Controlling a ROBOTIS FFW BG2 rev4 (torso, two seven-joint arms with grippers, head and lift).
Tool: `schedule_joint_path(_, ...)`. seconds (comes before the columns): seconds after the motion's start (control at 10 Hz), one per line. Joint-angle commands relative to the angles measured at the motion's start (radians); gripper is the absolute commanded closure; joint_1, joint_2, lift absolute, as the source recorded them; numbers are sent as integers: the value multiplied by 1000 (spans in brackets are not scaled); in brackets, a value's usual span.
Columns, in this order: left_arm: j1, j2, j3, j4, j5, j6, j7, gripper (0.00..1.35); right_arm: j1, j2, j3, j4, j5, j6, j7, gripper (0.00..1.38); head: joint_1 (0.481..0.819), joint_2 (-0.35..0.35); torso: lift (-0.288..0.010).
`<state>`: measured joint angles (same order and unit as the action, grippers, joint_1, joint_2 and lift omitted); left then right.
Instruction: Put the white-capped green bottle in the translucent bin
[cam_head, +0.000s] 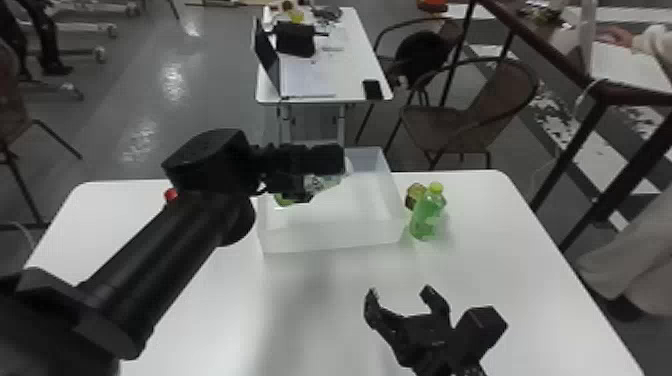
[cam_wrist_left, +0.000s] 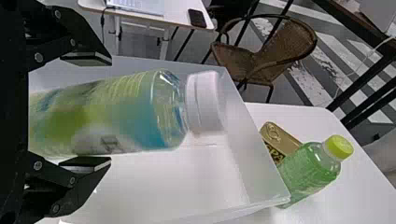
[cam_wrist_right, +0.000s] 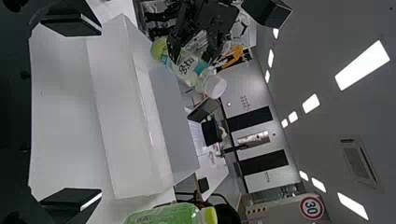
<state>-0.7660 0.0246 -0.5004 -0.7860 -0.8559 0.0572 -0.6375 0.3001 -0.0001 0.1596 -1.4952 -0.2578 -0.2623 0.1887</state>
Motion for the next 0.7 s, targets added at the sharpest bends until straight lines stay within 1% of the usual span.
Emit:
schedule_joint_path(0.0, -9, -6, -36, -1, 14, 15, 6, 41, 1, 1, 0, 1, -3, 0, 5, 81, 695, -71, -27)
schedule_joint_path(0.1, -10, -8, -52, -4, 20, 15, 6, 71, 7, 1, -2, -5, -6, 0, 8, 79, 695, -77, -27)
schedule_joint_path(0.2, 2, -12, -41, -12, 34, 15, 4, 71, 22, 1, -12, -22, -4, 0, 8, 81, 695, -84, -27)
schedule_joint_path(0.3, 50, -12, 11, -67, 46, 13, -8, 75, 36, -1, -17, -39, -3, 0, 6, 81, 695, -89, -27)
schedule_joint_path(0.4, 139, 8, 68, -202, 66, 44, -31, 76, 45, -4, -17, -51, 0, 0, 6, 82, 695, -99, -27)
schedule_joint_path(0.5, 263, 25, 138, -365, 77, 47, -33, 84, 57, -6, -21, -63, 6, 1, 5, 82, 695, -104, -27)
schedule_joint_path(0.6, 390, 17, 237, -501, 106, 39, -33, 87, 71, -6, -28, -79, 9, 1, -3, 84, 695, -102, -27)
